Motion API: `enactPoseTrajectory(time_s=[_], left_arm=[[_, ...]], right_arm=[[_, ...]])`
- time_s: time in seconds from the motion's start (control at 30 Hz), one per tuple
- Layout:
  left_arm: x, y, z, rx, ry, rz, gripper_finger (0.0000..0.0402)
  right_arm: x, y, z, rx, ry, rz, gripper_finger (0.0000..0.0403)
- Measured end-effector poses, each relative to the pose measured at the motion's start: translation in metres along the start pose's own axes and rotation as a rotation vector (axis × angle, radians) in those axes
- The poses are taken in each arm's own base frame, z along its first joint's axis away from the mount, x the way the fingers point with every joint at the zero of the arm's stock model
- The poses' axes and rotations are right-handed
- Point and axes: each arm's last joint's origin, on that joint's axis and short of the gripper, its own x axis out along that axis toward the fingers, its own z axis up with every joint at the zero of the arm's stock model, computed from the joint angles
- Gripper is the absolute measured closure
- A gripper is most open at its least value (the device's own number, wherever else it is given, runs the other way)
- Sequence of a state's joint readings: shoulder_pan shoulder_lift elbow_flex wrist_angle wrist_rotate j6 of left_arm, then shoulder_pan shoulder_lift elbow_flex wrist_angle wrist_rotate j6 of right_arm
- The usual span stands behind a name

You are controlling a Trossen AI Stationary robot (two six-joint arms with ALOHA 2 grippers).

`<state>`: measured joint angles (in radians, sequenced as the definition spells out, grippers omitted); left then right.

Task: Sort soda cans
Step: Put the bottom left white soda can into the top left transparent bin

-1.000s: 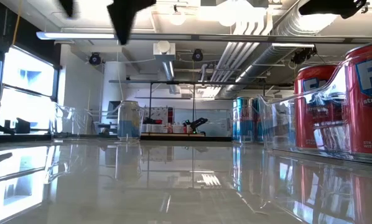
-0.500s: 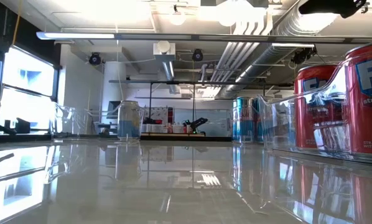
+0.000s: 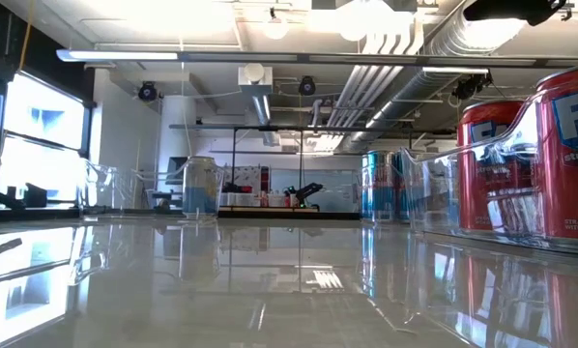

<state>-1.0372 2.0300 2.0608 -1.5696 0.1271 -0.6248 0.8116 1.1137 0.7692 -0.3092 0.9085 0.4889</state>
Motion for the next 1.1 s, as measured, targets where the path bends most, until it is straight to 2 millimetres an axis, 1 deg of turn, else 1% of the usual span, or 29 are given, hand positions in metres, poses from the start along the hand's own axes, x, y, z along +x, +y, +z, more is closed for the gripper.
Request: enactPoseTrajectory(time_s=[0.13, 0.2, 0.27, 0.37, 0.43, 0.57, 0.67, 0.77, 0.87, 1.0, 1.1], left_arm=[[0.024, 0.004, -0.003, 0.033, 0.068, 0.073, 0.0053], [0.035, 0.009, -0.004, 0.002, 0.091, 0.126, 0.0053], [0.040, 0.015, -0.005, -0.026, 0.082, 0.188, 0.0053], [0.037, 0.025, -0.010, -0.058, 0.050, 0.244, 0.0053], [0.032, 0.030, -0.014, -0.080, 0.043, 0.246, 0.0053], [0.023, 0.036, -0.025, -0.089, 0.053, 0.192, 0.0053], [0.022, 0.037, -0.035, -0.064, 0.094, 0.162, 0.0053], [0.027, 0.037, -0.039, 0.004, 0.113, 0.165, 0.0053], [0.038, 0.041, -0.041, 0.044, 0.157, 0.188, 0.0053], [0.053, 0.045, -0.041, 0.061, 0.172, 0.196, 0.0053], [0.060, 0.045, -0.040, 0.060, 0.166, 0.184, 0.0053]], right_arm=[[0.000, 0.000, 0.000, -0.012, 0.000, 0.000, 0.0069], [0.000, 0.000, 0.000, -0.019, 0.000, 0.000, 0.0069], [0.000, 0.000, 0.000, -0.022, 0.000, 0.000, 0.0069], [0.000, 0.000, 0.000, -0.019, 0.000, 0.000, 0.0069], [0.000, 0.000, 0.000, -0.017, -0.001, 0.000, 0.0069], [0.000, 0.000, 0.001, -0.005, -0.007, 0.004, 0.0069], [0.000, 0.001, 0.002, 0.005, -0.013, 0.009, 0.0069], [0.000, 0.001, 0.002, 0.009, -0.013, 0.016, 0.0069], [0.000, 0.002, 0.002, 0.010, -0.007, 0.029, 0.0069], [0.000, 0.002, 0.002, 0.027, -0.003, 0.035, 0.0069], [0.000, 0.002, 0.002, 0.028, -0.003, 0.035, 0.0069]])
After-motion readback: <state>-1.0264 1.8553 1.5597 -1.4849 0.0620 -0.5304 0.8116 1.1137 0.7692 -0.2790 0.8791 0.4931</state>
